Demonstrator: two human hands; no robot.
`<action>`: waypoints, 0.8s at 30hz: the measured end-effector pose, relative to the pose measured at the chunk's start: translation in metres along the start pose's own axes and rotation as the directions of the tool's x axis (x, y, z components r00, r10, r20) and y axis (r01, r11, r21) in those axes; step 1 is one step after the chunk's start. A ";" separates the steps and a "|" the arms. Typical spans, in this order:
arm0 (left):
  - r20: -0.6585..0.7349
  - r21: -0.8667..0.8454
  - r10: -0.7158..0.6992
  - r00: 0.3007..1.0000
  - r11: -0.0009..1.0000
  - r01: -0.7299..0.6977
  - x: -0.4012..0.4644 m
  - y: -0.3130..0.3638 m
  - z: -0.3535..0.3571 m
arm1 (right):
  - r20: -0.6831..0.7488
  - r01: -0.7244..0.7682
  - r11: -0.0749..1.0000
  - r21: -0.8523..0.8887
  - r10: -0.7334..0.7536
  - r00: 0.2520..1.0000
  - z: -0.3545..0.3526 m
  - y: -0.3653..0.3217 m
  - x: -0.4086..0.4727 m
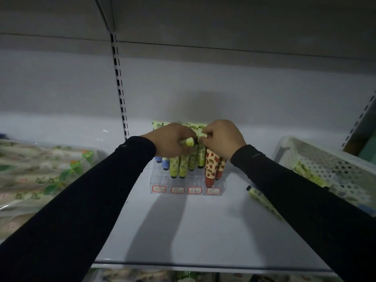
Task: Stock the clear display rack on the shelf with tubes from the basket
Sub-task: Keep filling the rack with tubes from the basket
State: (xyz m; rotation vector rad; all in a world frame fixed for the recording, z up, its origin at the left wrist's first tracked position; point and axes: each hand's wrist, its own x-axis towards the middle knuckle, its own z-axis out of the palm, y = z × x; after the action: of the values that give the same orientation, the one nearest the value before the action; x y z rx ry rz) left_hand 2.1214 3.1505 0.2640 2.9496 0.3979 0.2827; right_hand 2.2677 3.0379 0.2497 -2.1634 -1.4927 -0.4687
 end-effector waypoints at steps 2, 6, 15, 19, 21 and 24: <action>-0.012 0.023 0.016 1.000 1.000 -0.016 0.000 0.000 0.000 | 0.002 -0.022 1.000 0.000 0.022 1.000 -0.002 -0.002 0.000; -0.008 0.022 -0.001 1.000 1.000 0.001 0.000 0.000 0.000 | 0.017 -0.072 0.997 0.000 0.072 0.997 -0.004 -0.004 0.002; -0.027 -0.065 -0.046 0.999 0.997 0.044 -0.008 -0.001 0.001 | 0.033 -0.105 0.994 0.008 0.105 0.994 -0.001 -0.006 -0.007; -0.025 -0.034 -0.025 0.999 0.999 0.024 -0.008 0.002 0.003 | 0.059 -0.144 0.990 -0.004 0.144 0.988 -0.004 -0.007 -0.003; -0.028 -0.040 -0.024 0.999 0.999 0.023 -0.007 0.002 0.003 | 0.083 -0.145 0.989 -0.006 0.145 0.986 -0.006 -0.008 0.000; -0.036 -0.050 -0.029 0.999 0.998 0.028 -0.007 0.001 0.005 | 0.105 -0.159 0.987 0.008 0.157 0.982 -0.005 -0.006 0.006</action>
State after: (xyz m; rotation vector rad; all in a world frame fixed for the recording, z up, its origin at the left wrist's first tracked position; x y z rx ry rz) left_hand 2.1159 3.1467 0.2582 2.8913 0.4309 0.3380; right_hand 2.2644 3.0410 0.2581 -2.3029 -1.3579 -0.2927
